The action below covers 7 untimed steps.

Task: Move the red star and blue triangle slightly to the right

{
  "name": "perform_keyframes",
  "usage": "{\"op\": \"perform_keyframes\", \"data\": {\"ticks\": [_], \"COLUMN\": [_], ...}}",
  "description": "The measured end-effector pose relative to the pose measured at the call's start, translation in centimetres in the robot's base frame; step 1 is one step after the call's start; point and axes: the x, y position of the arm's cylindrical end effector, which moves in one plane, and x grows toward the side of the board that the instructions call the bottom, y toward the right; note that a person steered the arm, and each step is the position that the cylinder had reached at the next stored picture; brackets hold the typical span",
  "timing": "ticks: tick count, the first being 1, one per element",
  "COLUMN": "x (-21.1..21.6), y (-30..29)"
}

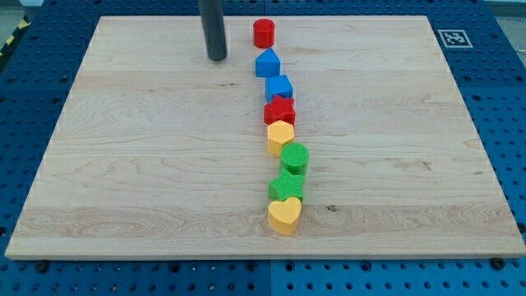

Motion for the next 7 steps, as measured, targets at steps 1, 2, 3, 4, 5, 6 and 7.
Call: {"op": "perform_keyframes", "data": {"ticks": [1, 2, 3, 4, 5, 6, 7], "x": [0.0, 0.0, 0.4, 1.3, 1.3, 2.1, 2.6], "y": [2.5, 2.8, 2.8, 2.8, 2.8, 2.9, 3.6]}}
